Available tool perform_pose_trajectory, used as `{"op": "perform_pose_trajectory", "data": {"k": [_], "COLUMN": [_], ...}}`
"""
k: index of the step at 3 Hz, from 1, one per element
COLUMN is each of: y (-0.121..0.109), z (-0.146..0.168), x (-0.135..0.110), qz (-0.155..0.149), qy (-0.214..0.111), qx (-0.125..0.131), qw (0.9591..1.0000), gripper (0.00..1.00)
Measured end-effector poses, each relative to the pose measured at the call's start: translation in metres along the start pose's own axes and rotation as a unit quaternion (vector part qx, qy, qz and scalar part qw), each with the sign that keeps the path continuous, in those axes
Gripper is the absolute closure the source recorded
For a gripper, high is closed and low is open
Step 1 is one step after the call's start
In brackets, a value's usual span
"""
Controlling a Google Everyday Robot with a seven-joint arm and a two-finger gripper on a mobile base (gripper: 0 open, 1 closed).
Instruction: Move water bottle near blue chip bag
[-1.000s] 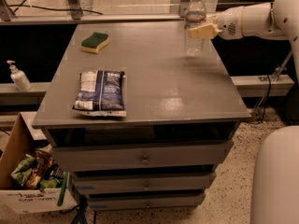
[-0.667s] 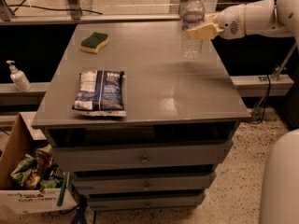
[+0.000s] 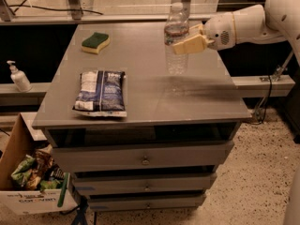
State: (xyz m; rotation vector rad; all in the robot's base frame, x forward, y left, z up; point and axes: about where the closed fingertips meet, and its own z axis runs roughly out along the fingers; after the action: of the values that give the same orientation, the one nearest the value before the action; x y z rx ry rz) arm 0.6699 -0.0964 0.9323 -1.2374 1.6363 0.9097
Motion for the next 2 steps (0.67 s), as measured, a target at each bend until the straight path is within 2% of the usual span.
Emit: {"op": "perform_pose_trajectory", "data": {"k": [1, 2], "y": [0.048, 0.093], "z": [0.039, 0.084], "x": [-0.011, -0.032], "qz": [-0.014, -0.034], "qy": [-0.012, -0.031], "qx": [-0.057, -0.110], "qw": [0.9982, 0.9928], "gripper": [1.00, 1.00]}}
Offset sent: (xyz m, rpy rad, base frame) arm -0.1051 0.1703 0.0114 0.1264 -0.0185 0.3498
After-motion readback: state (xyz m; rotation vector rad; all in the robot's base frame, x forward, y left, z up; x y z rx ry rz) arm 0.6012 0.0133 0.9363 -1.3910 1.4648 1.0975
